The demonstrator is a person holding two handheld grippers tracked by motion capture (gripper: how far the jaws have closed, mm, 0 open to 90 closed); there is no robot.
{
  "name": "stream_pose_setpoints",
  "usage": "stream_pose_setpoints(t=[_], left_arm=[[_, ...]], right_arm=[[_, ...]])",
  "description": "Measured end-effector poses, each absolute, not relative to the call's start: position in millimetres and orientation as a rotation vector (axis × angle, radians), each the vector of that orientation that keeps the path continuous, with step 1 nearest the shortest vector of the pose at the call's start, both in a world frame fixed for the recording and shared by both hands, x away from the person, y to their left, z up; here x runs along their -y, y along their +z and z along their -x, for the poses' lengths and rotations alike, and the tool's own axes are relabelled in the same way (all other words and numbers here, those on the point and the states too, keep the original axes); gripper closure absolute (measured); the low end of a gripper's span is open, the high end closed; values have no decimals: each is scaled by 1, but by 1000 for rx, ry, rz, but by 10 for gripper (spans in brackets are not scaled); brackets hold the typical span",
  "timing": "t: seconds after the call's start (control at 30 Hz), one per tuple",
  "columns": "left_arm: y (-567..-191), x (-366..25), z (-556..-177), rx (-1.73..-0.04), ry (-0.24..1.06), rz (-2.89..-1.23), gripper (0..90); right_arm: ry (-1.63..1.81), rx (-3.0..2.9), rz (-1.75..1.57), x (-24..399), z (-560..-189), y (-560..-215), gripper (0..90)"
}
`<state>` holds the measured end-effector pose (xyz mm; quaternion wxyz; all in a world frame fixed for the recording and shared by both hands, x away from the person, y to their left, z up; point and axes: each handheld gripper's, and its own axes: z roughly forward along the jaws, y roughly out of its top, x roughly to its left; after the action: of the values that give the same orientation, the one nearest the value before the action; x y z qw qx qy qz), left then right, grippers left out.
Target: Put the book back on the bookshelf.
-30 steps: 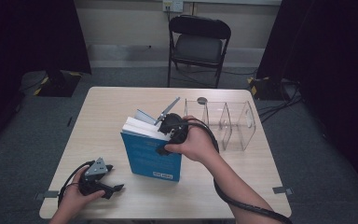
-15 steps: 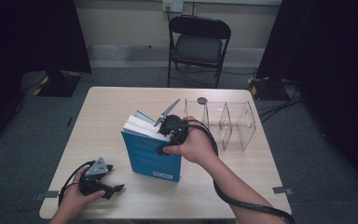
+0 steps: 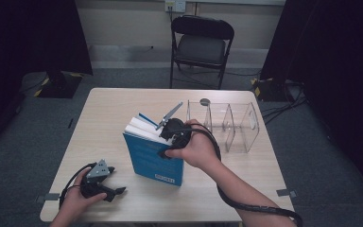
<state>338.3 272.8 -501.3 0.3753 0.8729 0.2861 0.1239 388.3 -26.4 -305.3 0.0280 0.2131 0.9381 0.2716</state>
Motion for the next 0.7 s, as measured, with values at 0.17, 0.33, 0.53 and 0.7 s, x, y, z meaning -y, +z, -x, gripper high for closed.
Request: stream_pose_setpoints(t=[0.17, 0.33, 0.53, 0.7], left_arm=[[-502, -272, -338, -741, 305, -2227, 87], [-502, -272, -338, -741, 305, -2226, 87], [-502, -272, -338, -742, 305, -2224, 87], [-502, -272, -338, -743, 305, -2224, 87]], right_arm=[[829, -2897, -669, 27, -387, -304, 616], [800, -2892, -666, 28, -383, -299, 616], [806, -2878, -713, 39, -380, -295, 617], [808, -2879, -727, 46, -378, -291, 617]])
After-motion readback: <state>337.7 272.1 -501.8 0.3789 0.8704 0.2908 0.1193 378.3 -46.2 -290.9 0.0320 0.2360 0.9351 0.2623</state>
